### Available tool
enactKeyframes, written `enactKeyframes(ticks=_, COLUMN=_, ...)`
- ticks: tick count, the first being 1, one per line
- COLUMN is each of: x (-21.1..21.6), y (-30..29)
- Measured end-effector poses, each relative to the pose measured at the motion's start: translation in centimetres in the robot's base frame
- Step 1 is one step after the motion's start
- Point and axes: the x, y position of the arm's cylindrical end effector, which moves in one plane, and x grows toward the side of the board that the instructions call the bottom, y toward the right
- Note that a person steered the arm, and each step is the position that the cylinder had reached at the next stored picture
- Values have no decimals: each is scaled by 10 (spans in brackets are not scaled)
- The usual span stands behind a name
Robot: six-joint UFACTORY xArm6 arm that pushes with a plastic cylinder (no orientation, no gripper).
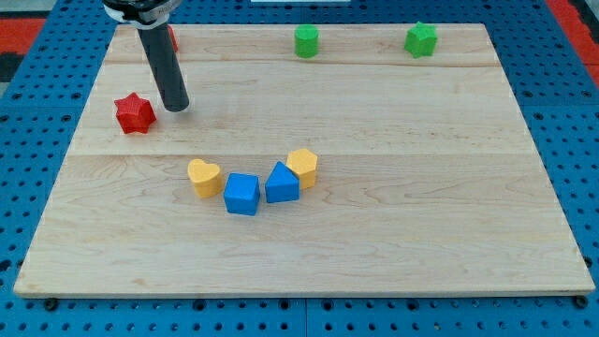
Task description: Nudge the red star
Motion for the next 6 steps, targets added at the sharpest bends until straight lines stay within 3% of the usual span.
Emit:
enactKeyframes(ticks=1, x=33, y=-16)
enactKeyframes(ticks=6, x=17, y=-16)
